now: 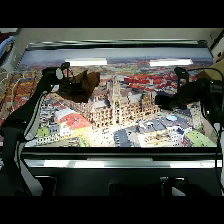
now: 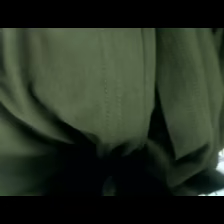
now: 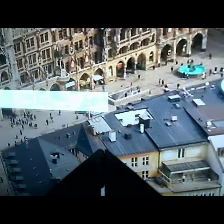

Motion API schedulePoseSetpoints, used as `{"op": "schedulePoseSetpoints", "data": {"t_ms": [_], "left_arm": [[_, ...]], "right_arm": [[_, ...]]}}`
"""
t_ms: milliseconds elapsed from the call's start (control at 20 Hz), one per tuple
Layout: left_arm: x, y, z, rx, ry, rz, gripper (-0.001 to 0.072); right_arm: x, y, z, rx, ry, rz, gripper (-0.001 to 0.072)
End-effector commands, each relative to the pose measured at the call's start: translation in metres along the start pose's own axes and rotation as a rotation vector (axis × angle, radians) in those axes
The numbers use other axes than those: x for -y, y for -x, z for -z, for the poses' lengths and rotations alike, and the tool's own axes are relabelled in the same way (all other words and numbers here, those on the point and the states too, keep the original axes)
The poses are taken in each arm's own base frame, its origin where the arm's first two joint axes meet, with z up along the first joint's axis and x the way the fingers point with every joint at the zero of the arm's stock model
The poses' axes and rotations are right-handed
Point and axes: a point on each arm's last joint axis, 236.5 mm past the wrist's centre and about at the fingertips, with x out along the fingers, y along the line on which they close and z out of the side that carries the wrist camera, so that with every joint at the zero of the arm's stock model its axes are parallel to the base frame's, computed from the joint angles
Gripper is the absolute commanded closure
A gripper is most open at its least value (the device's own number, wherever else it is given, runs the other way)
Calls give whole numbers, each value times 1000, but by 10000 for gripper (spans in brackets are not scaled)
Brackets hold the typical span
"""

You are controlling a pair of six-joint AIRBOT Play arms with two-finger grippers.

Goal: Fold the clothes and pants, and hang the long-sleeved shirts on hangers.

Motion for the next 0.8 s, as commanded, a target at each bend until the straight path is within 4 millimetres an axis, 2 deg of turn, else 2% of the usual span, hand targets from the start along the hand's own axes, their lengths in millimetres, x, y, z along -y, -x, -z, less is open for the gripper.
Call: {"op": "schedulePoseSetpoints", "data": {"t_ms": [0, 50, 100, 250, 300, 400, 500, 650, 750], "left_arm": [[11, 5, 11, -69, -5, 34, 690], [21, 19, 16, -90, -33, 68, 691], [36, 38, 23, -115, -50, 116, 692], [91, 103, 49, -156, -125, 214, 692], [112, 122, 63, -174, -155, 222, 692], [156, 142, 100, -232, -250, 236, 692], [203, 140, 142, -293, -364, 248, 691], [272, 109, 216, -381, -460, 278, 692], [307, 84, 267, -447, -543, 288, 691]], "right_arm": [[0, 0, 1, -4, -51, 0, 645], [-1, 0, 3, -11, -54, -2, 601], [-2, 0, 6, -28, -58, -6, 589], [-5, 3, 28, -116, -69, -15, 603], [-5, 5, 36, -148, -68, -12, 603], [-5, 14, 44, -168, -61, -9, 602], [-7, 27, 45, -140, -53, -16, 601], [-12, 53, 46, -79, -37, -29, 601], [-14, 72, 54, -60, -25, -34, 601]]}}
